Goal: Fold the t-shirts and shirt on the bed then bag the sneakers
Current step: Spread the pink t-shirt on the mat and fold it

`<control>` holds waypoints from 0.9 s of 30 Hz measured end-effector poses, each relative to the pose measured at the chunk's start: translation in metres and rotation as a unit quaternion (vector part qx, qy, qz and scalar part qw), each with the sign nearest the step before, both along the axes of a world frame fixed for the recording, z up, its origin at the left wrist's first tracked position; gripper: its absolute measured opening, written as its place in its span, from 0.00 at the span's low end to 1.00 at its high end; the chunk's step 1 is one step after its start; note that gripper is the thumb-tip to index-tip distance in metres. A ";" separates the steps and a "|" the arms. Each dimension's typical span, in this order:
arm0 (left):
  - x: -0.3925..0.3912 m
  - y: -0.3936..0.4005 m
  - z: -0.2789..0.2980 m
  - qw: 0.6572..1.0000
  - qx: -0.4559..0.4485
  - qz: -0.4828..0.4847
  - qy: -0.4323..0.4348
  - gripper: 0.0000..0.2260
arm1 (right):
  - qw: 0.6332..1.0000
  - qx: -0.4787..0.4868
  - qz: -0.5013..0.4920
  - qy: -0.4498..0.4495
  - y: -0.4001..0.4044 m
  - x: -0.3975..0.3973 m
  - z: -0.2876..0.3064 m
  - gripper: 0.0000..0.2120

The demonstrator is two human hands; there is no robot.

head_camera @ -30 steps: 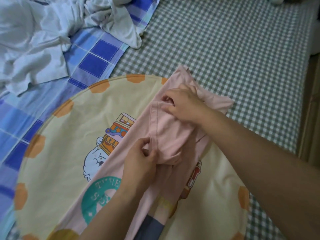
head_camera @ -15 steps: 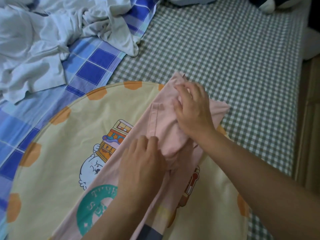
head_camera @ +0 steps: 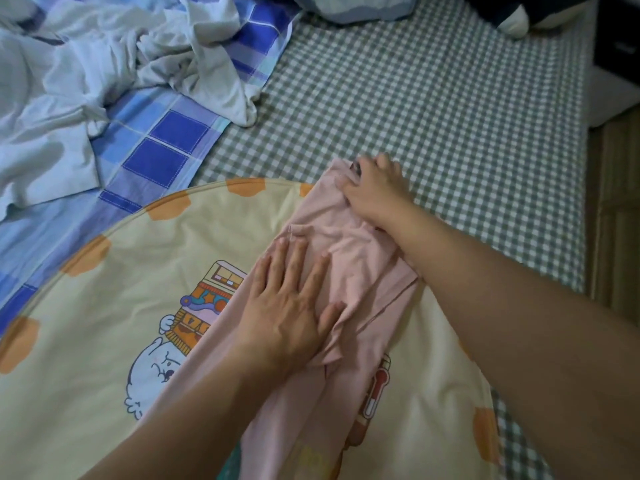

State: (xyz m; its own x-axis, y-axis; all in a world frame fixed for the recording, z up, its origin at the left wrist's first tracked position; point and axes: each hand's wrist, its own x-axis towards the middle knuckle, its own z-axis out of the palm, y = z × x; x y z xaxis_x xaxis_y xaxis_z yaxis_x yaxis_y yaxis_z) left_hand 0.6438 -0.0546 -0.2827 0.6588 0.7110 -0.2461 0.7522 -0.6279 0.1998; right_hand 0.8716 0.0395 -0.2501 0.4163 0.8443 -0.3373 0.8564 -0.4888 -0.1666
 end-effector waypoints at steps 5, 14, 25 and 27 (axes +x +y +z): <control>0.010 -0.011 0.020 0.999 0.032 0.009 -0.029 0.34 | 0.998 -0.029 0.052 -0.011 0.011 0.003 -0.010 0.31; 0.002 -0.026 0.009 0.996 -0.022 -0.084 -0.005 0.36 | 0.996 -0.040 0.048 0.059 -0.050 0.038 0.010 0.25; -0.133 -0.097 0.111 0.825 -0.270 0.334 -0.367 0.19 | 0.973 -0.005 0.130 0.189 -0.060 -0.014 0.111 0.15; -0.156 -0.118 0.117 0.816 -0.243 0.372 -0.369 0.17 | 0.970 -0.013 0.203 0.132 -0.082 -0.049 0.133 0.14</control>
State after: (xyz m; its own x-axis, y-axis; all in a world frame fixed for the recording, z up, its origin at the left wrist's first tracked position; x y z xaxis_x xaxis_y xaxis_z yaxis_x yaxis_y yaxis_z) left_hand 0.4881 -0.1729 -0.1653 0.1852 0.9184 -0.3496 0.4518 0.2363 0.8602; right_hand 0.8229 -0.0422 -0.1173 -0.0525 0.9108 -0.4096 0.9081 -0.1271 -0.3989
